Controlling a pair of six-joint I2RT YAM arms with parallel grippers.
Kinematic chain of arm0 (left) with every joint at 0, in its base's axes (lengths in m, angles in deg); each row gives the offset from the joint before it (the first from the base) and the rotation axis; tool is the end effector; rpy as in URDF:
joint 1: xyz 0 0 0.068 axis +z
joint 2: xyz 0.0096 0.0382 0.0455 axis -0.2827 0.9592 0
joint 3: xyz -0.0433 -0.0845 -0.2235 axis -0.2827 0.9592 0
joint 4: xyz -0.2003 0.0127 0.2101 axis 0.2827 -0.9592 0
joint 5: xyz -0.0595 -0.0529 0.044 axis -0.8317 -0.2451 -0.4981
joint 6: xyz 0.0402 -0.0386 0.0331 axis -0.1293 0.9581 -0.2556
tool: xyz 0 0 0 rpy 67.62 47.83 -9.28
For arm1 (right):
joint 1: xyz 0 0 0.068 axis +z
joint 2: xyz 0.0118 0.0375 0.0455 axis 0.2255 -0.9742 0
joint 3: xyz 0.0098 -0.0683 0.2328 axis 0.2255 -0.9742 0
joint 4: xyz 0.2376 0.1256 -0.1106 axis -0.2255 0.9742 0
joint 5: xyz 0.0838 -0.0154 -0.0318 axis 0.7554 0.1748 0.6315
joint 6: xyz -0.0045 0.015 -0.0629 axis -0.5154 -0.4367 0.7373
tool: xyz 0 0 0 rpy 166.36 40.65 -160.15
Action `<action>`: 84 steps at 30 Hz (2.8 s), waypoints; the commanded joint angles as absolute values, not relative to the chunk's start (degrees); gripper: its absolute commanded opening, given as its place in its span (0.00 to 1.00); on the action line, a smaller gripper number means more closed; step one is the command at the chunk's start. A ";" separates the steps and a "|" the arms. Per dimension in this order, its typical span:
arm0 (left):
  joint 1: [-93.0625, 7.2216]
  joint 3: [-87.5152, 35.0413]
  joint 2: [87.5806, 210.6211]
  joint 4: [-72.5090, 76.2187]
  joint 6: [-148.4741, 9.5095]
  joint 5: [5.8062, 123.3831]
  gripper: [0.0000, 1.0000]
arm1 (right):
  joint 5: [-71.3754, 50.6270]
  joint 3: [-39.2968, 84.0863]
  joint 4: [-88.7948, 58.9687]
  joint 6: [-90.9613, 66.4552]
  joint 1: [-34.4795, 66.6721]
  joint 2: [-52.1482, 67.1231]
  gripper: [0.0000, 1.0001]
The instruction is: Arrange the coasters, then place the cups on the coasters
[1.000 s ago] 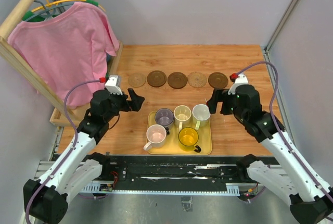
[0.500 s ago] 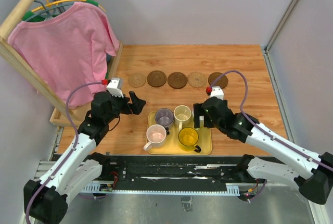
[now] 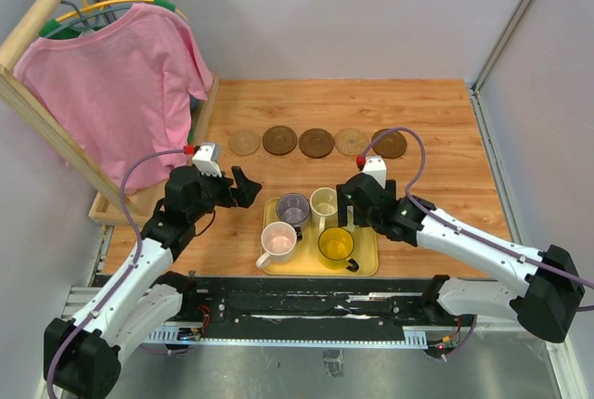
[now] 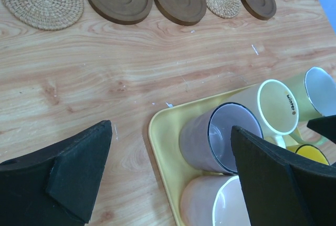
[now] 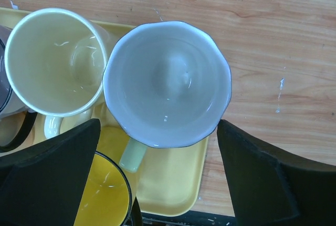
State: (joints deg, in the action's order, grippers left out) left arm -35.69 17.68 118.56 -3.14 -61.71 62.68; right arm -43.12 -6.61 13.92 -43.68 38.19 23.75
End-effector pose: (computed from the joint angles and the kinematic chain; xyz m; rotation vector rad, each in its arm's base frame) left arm 0.2361 -0.0920 0.2152 0.1213 1.9517 -0.6200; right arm 0.1937 0.2068 0.2066 -0.0630 2.3172 0.2650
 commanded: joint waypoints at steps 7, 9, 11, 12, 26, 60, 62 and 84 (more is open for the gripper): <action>-35.95 18.07 119.34 0.73 -60.43 60.60 0.99 | -47.07 -10.25 14.83 -48.23 38.97 24.48 0.87; -35.99 18.03 119.18 1.04 -60.23 60.26 0.99 | -47.77 -10.84 15.83 -49.49 38.94 24.96 0.84; -35.95 18.07 118.90 1.28 -60.02 60.20 0.99 | -48.21 -11.33 16.96 -50.40 38.91 25.57 0.81; -35.96 18.06 118.81 1.39 -59.93 60.21 0.99 | -48.35 -11.51 17.61 -50.69 38.91 25.96 0.80; -35.96 18.91 117.53 1.78 -58.58 60.28 0.99 | -47.77 -14.20 23.88 -50.78 38.91 34.31 0.70; -35.94 19.04 116.56 0.64 -58.66 62.13 0.99 | -39.55 -13.38 13.98 -36.46 38.83 25.43 0.52; -35.95 19.12 116.55 0.55 -58.68 62.14 0.99 | -39.62 -13.46 13.88 -36.36 38.84 25.20 0.52; -36.02 19.21 116.80 0.65 -58.40 62.23 0.99 | -38.06 -15.17 12.53 -35.68 37.80 23.88 0.47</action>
State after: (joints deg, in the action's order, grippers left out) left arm -35.69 18.64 117.05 -0.30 -58.67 61.85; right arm -38.53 -14.32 12.72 -36.40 38.17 24.23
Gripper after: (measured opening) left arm 0.989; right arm 0.471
